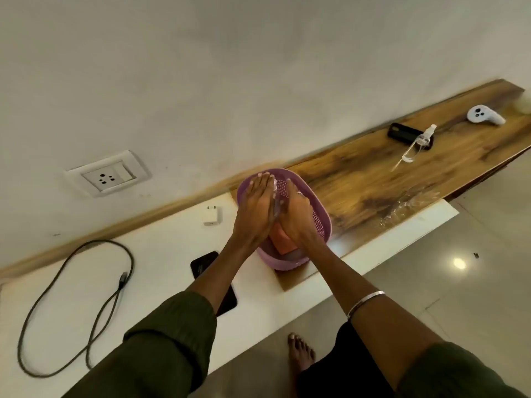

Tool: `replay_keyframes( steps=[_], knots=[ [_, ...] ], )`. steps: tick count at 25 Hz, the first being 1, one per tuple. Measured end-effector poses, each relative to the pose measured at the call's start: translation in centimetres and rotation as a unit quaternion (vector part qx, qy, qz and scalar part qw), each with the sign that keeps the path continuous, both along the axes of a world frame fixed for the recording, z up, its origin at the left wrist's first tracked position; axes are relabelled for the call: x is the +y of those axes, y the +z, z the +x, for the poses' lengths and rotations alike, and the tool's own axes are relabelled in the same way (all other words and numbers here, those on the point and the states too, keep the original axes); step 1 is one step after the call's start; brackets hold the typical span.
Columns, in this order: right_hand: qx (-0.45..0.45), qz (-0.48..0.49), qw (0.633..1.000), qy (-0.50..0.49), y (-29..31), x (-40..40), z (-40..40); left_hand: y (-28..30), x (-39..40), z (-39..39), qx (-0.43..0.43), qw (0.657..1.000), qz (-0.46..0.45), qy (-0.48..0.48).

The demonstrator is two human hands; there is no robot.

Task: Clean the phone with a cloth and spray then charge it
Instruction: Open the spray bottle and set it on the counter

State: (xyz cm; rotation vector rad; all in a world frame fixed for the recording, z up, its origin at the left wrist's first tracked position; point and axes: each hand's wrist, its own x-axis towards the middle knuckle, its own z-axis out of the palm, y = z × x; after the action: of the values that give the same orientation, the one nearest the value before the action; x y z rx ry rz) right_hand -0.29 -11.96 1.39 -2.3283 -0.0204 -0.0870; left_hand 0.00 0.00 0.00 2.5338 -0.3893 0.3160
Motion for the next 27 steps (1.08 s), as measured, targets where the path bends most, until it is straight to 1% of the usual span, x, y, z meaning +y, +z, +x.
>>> replay_keyframes(
  steps=[2, 4, 8, 10, 12, 15, 16, 17, 19, 22, 24, 27],
  knots=[
    [-0.006, 0.001, 1.000, 0.015, -0.2, 0.4, 0.9, 0.0, -0.2, 1.1, 0.023, 0.999, -0.020, 0.023],
    [0.013, 0.015, 1.000, 0.024, -0.5, 1.0, 1.5, 0.4, -0.5, 1.5, 0.044, 0.996, -0.058, 0.051],
    [0.018, 0.089, 0.996, 0.005, -0.8, 1.7, 1.4, 2.2, -1.0, 1.7, 0.031, 0.979, -0.172, 0.105],
    [0.004, 0.092, 0.996, 0.011, 0.2, 1.8, 0.9, 3.8, -0.7, 1.5, 0.033, 0.979, -0.184, 0.084],
    [-0.021, 0.082, 0.996, 0.006, 2.7, 1.7, 0.5, 6.7, 0.0, 1.0, 0.011, 0.976, -0.216, 0.041],
    [-0.021, 0.136, 0.990, 0.006, 7.6, 2.2, -0.6, 12.2, 1.9, -0.6, -0.027, 0.947, -0.319, 0.026],
    [-0.031, 0.143, 0.989, 0.009, 9.1, 2.8, -1.2, 13.9, 2.7, -1.3, -0.025, 0.937, -0.349, 0.022],
    [-0.053, 0.121, 0.991, 0.012, 10.3, 3.6, -1.8, 15.4, 3.4, -1.8, -0.020, 0.930, -0.367, 0.015],
    [-0.076, 0.101, 0.991, 0.041, 12.5, 5.7, -3.3, 17.8, 5.4, -3.5, -0.004, 0.927, -0.376, -0.005],
    [-0.052, 0.143, 0.981, 0.119, 14.1, 9.5, -6.4, 19.6, 9.3, -7.2, 0.024, 0.922, -0.386, -0.015],
    [-0.042, 0.155, 0.975, 0.153, 13.8, 11.8, -8.7, 19.7, 11.8, -10.2, 0.023, 0.916, -0.401, 0.024],
    [-0.071, 0.142, 0.974, 0.163, 12.9, 14.9, -12.1, 19.0, 14.1, -14.2, 0.006, 0.889, -0.436, 0.141]
  ],
)
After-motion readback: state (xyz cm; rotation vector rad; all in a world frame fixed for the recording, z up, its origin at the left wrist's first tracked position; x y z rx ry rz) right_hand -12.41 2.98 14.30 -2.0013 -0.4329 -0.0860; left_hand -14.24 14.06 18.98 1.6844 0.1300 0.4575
